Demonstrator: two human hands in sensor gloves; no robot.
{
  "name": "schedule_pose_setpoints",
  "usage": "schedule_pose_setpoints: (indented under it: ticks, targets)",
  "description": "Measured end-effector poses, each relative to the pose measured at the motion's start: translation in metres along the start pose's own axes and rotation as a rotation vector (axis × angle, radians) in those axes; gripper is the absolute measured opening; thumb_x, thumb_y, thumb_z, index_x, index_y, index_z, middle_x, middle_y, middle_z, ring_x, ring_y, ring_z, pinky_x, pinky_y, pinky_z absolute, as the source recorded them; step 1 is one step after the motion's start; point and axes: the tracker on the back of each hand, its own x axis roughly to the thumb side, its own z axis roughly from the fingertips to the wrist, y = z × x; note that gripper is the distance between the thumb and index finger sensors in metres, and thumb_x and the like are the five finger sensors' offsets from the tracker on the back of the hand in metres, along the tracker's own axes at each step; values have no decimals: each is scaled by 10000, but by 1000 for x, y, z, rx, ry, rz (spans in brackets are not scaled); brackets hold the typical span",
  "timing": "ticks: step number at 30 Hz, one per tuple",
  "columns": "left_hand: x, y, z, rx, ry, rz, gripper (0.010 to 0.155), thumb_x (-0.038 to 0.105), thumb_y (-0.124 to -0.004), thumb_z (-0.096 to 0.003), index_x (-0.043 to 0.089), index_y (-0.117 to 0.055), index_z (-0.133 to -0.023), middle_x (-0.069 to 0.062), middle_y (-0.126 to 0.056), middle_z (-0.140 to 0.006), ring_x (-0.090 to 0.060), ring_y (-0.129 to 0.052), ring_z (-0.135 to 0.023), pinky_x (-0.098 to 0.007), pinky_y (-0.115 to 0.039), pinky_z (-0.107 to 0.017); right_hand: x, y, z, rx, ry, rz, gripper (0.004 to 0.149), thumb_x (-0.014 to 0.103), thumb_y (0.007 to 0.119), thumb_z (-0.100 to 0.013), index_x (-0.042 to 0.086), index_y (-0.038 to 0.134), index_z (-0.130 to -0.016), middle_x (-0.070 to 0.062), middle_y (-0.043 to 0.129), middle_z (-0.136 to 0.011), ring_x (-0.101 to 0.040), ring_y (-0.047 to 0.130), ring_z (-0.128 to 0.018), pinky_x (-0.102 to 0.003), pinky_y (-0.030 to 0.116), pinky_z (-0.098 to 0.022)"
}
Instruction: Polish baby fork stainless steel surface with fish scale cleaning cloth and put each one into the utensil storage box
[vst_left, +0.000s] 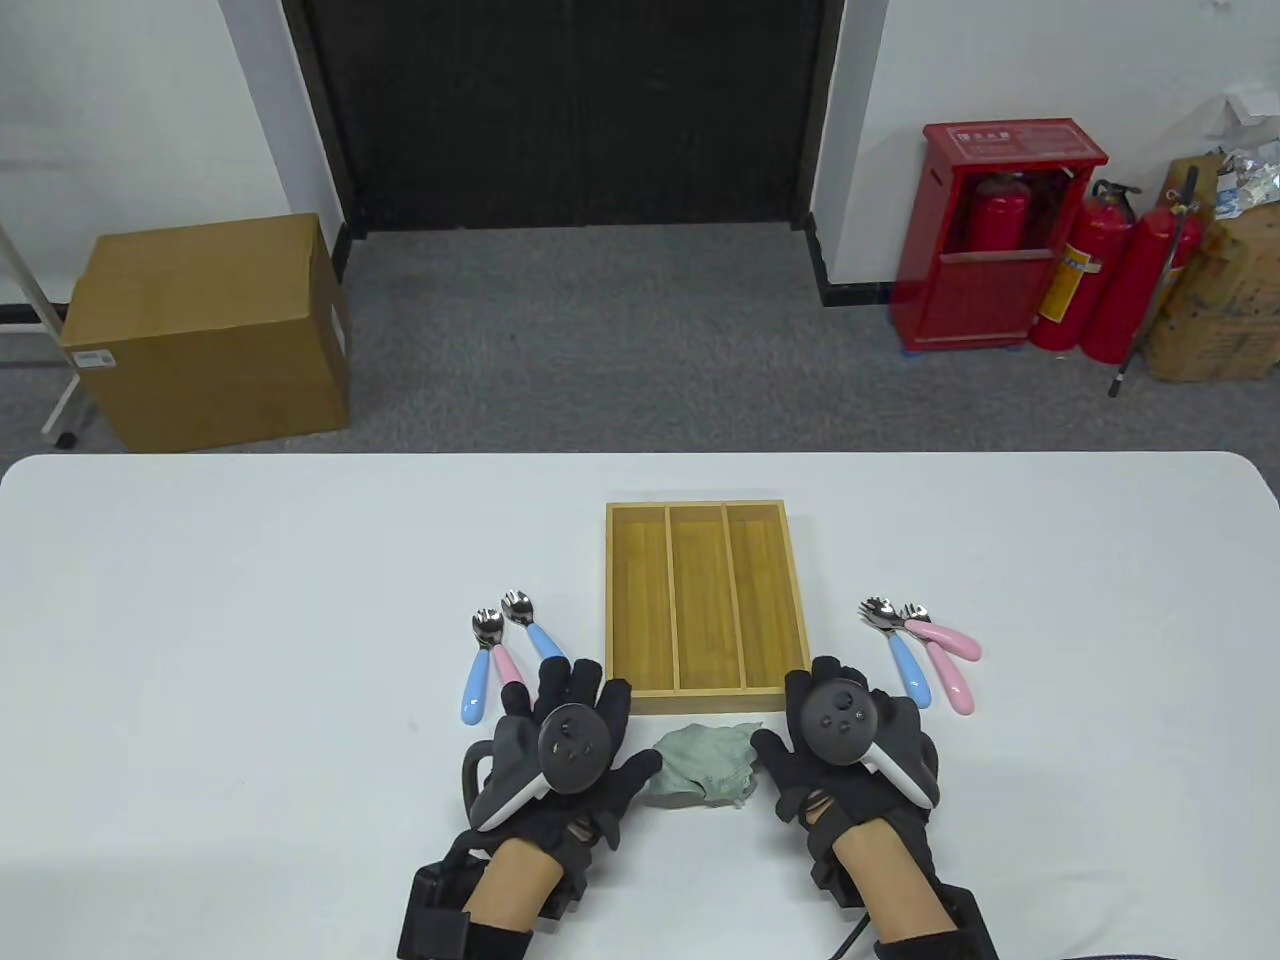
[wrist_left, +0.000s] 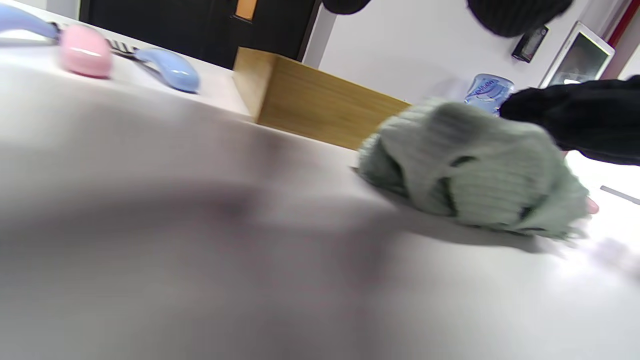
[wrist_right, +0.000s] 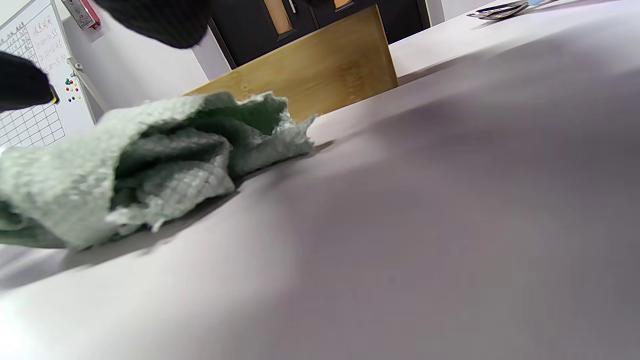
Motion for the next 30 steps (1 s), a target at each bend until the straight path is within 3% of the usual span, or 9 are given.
schedule_pose_setpoints:
  ticks: [5, 12, 21, 24, 30]
  targets:
    - [36, -10, -8, -40, -66, -92, 832, 688, -761, -468, 290, -433, -1120, -25, -281, -1213, -355, -169, -1148, -662, -111, -694, 0, 0, 0, 1, 2, -4, 767, 536, 673, -458, 132, 355, -1026, -187, 178, -1092, -507, 200, -975, -685, 146, -649]
    - [68, -27, -23, -127, -58, -279, 787, 628, -852, -433, 260, -582, -1073, -22, -372, -1200, -352, -245, -1149, -670, -165, -712, -2, 0, -1, 6, 7, -25, 760, 527, 676, -458, 128, 365, -1024, -186, 180, -1092, -508, 201, -975, -685, 144, -649]
    - [82, -35, -30, -49, -42, -382, 538, 426, -858, -470, 230, -719, -951, -41, -541, -1133, -349, -458, -1115, -652, -312, -740, -1, 0, -3, 14, 0, -16, 755, 522, 675, -460, 123, 369, -1024, -188, 180, -1091, -509, 200, -974, -685, 144, -647]
    - [81, -34, -29, -29, -62, -384, 476, 395, -838, -477, 242, -753, -919, -24, -707, -1068, -343, -575, -1089, -643, -390, -741, -1, 0, -3, 13, 2, -17, 754, 519, 676, -460, 122, 373, -1023, -187, 181, -1091, -507, 202, -975, -684, 142, -649]
    - [71, -13, -19, 88, -81, -327, 434, 380, -826, -466, 269, -811, -886, -30, -913, -938, -313, -829, -974, -619, -560, -712, -2, -1, -3, 6, 6, -31, 752, 514, 680, -458, 116, 382, -1022, -190, 183, -1091, -508, 201, -975, -685, 141, -649]
